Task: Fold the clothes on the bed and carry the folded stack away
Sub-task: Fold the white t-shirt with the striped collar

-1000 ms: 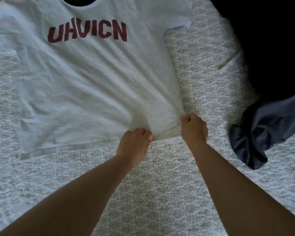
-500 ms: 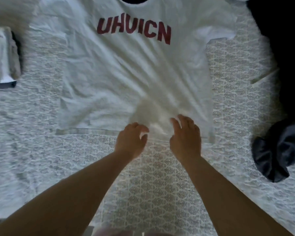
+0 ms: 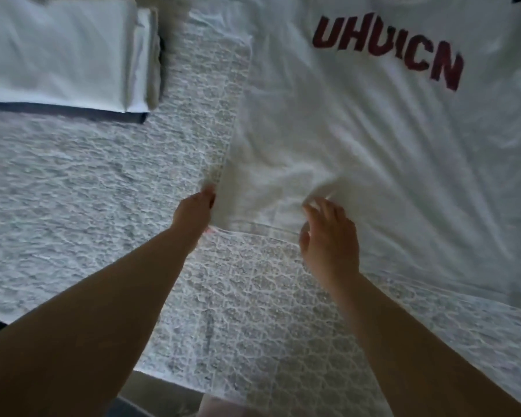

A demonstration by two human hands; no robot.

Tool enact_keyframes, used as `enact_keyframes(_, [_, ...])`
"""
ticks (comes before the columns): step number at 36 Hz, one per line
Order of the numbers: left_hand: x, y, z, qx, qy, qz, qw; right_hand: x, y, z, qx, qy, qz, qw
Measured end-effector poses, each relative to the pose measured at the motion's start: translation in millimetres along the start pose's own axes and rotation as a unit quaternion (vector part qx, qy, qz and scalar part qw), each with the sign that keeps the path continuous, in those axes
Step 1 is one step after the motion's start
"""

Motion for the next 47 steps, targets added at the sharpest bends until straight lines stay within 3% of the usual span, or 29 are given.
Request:
enact_keyframes(6, [13, -7, 9, 0.104, 0.098, -0.051, 0.988, 1, 15, -22, 0.004, -0.011, 0.011, 1.0])
enact_keyframes(12, [13, -7, 12, 0.126, 0.15, -0.02, 0.98, 1, 16, -32, 0.025, -0.021, -0.008, 0.999])
enact_keyframes(17, [11, -8, 15, 0.144, 0.167, -0.041, 0.975, 1, 18, -32, 0.034, -0.043, -0.03, 0.998])
enact_keyframes(20, [13, -6, 12, 0.143, 0.163, -0.066, 0.974, -2, 16, -34, 0.015, -0.041, -0.032, 0.999])
enact_keyframes(25, [13, -6, 7, 0.133, 0.142, -0.042, 0.98, -1, 8, -41, -0.069, -0.06, -0.01, 0.996])
enact_keyframes(29, [8, -6, 7, 0.13, 0.138, -0.039, 0.981, 5, 10, -42, -0.072, -0.086, -0.004, 0.994])
enact_keyframes(40, [-1, 4, 6, 0.089, 0.106, -0.128, 0.982, 3, 13, -27, -0.094, -0.068, -0.051, 0.992])
enact_keyframes(47, [-15, 7, 9, 0.128, 0.212, -0.036, 0.968, -1, 3, -20, -0.089, -0.054, -0.053, 0.993])
Point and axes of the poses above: each hand's wrist, its own y-axis towards the middle knuckle, its own x-axis out of the palm, z = x × y, the point moved 3 cm from there along y, towards the middle knuckle, and after that the axes turned 6 degrees about -y, right-handed, at the moved point
